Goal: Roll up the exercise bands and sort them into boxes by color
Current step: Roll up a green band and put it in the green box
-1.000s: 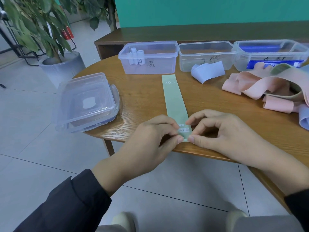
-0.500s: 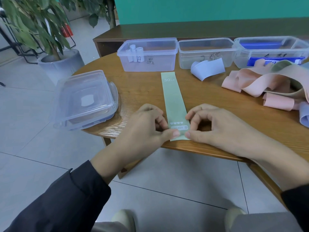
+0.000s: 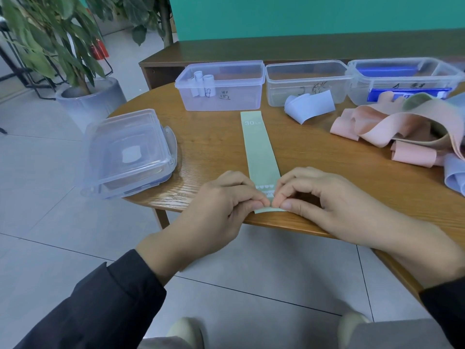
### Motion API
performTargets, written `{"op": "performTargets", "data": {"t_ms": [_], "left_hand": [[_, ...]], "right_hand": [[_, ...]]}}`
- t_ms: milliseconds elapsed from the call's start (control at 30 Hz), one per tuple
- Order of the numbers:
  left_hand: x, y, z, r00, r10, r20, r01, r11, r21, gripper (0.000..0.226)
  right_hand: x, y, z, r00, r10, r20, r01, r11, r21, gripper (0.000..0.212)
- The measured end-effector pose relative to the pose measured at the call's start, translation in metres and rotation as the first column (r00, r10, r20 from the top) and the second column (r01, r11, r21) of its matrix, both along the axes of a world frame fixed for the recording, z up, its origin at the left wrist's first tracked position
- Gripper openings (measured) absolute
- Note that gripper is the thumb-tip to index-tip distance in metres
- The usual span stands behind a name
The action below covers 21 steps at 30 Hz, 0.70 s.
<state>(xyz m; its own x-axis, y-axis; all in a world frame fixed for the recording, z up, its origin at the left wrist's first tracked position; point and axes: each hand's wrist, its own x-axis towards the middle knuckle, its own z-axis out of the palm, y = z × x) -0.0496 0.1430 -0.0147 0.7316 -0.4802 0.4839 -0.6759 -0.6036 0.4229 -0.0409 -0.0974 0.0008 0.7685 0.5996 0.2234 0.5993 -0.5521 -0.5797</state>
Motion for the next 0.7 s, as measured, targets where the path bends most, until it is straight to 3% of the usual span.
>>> {"op": "performTargets", "data": {"t_ms": [133,433,700], "left_hand": [[-0.004,0.004,0.003,0.998,-0.043,-0.034,0.043,0.999,-0.015,0.016],[-0.004,-0.002,0.006,0.994,0.031,-0.106,-0.037,0.997,-0.063,0.006],[-0.005,-0.008,-0.008,0.987,0.105,0.124,-0.108,0.994,0.022,0.022]], "right_hand": [[-0.001,-0.001,0.002,1.000,-0.006,-0.006,0.006,1.000,0.016,0.009],[-0.002,0.001,0.006,0.994,-0.089,-0.056,0.095,0.989,0.112,0.006],[0.002,0.007,0.008,0.986,-0.156,-0.056,0.159,0.986,0.057,0.009]]}}
